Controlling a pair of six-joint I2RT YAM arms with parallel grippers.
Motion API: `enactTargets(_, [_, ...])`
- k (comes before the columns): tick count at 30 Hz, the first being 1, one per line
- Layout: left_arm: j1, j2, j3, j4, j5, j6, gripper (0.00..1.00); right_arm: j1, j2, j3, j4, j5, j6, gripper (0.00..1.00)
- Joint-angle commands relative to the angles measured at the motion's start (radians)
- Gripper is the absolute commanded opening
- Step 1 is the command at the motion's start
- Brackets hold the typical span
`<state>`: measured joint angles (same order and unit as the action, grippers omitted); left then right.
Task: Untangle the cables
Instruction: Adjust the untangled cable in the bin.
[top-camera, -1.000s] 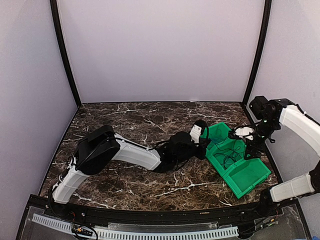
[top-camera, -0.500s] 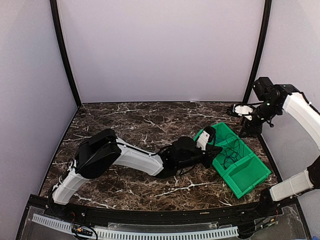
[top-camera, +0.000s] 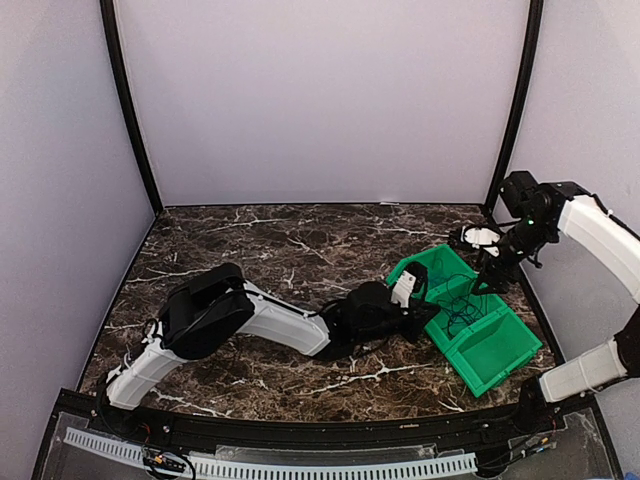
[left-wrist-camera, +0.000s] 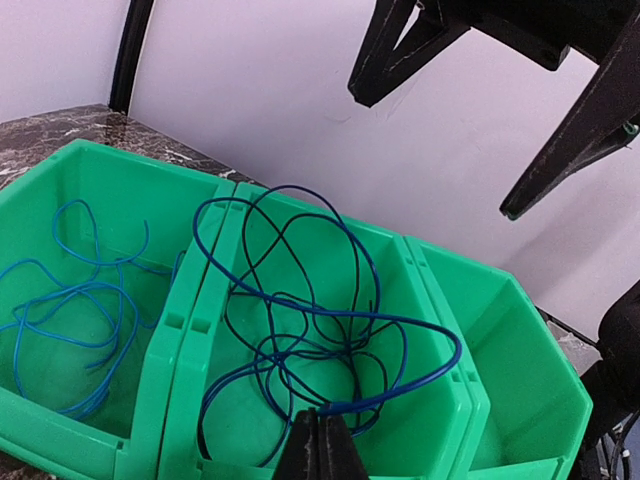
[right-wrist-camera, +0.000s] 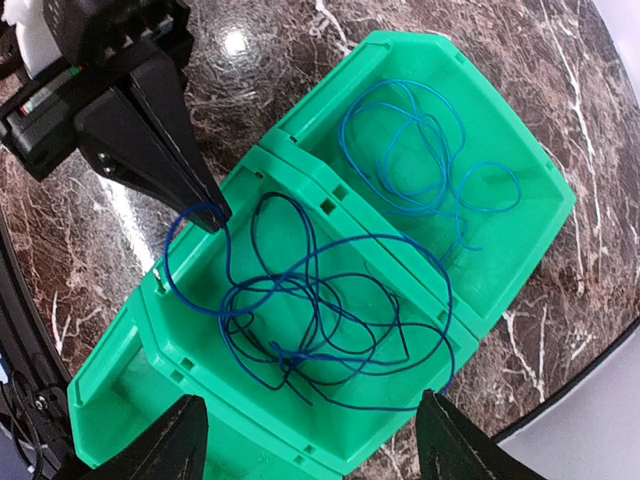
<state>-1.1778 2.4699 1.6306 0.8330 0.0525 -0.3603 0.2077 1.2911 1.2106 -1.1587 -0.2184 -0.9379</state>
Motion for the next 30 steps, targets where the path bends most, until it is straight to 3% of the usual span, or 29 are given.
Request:
enactTargets(1, [0.000,-0.005,0.039,0.006,0.028,-0.027,0.00,0.044,0.017,-0.036,0.058,-0.119,0.008,0.74])
enactTargets(13, [0.000,-0.028,0.037,0.022,0.051,-0.045,0.00,0.127,0.052,-0.103,0.083,-0.199,0.023,0.72])
enactTargets(16, [0.000,-0.036,0.027,0.034,0.048,-0.049,0.00,0.128,0.045,-0.111,0.105,-0.148,0.056,0.57])
enactTargets(18, [0.000,-0.045,0.014,0.048,0.045,-0.053,0.00,0.128,0.043,-0.112,0.112,-0.113,0.080,0.35])
enactTargets(19, [-0.001,-0.049,0.002,0.057,0.040,-0.054,0.00,0.128,0.036,-0.112,0.116,-0.098,0.093,0.17])
enactTargets(21, [0.000,-0.060,-0.014,0.060,0.038,-0.050,0.00,0.128,0.015,-0.109,0.121,-0.083,0.112,0.01])
enactTargets(22, [0.001,-0.073,-0.021,0.058,0.036,-0.046,0.01,0.128,0.005,-0.106,0.112,-0.088,0.116,0.00])
enactTargets(26, [0.000,-0.164,-0.145,0.036,0.002,-0.011,0.35,0.128,-0.024,-0.058,-0.002,-0.150,0.128,0.00])
enactTargets(30, [0.001,-0.310,-0.335,0.048,-0.108,0.050,0.41,0.123,-0.034,-0.042,-0.154,-0.225,0.099,0.00])
